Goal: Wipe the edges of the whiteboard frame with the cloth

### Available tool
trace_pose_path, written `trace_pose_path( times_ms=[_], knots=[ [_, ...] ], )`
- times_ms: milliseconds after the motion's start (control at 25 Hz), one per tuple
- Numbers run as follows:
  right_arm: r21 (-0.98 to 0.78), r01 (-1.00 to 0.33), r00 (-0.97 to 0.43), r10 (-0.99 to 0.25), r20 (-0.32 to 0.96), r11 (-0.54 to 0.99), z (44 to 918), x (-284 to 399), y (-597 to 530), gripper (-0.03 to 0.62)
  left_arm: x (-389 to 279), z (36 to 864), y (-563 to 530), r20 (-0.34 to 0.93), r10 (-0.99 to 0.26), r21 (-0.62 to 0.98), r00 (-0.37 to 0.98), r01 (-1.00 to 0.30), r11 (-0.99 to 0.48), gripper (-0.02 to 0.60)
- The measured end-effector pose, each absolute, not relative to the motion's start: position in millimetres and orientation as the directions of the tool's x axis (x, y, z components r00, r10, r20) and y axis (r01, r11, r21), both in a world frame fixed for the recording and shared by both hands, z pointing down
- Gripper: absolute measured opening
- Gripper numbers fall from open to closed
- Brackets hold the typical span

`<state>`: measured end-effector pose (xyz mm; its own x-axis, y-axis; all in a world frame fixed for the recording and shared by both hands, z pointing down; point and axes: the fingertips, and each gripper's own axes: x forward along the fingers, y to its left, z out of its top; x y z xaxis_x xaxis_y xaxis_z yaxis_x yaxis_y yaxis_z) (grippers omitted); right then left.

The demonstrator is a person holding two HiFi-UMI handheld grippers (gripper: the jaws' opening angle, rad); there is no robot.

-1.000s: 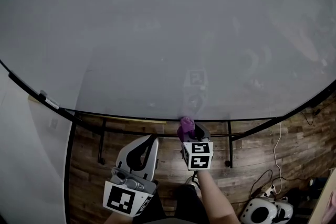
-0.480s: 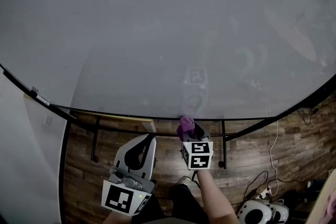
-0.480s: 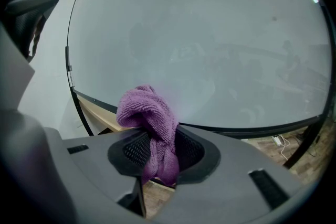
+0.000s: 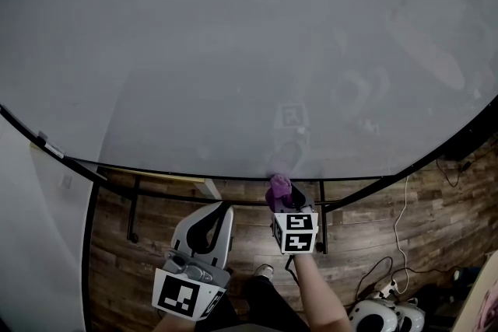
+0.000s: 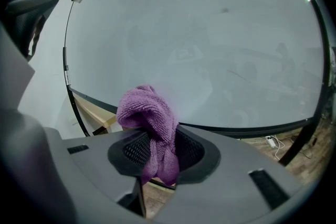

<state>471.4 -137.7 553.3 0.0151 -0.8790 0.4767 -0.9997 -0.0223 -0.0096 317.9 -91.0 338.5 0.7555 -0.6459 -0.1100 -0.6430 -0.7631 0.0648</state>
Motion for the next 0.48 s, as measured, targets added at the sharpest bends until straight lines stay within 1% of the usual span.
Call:
trace_pose_path(
  times_ms=[480],
  knots=[
    [-0.001, -0.999, 0.046, -0.882, 0.468, -0.052, 555, 535, -116, 0.114, 372, 335, -72, -0.109, -0.626, 0.031, 0.772, -0.627, -0.778, 0.017]
  ],
)
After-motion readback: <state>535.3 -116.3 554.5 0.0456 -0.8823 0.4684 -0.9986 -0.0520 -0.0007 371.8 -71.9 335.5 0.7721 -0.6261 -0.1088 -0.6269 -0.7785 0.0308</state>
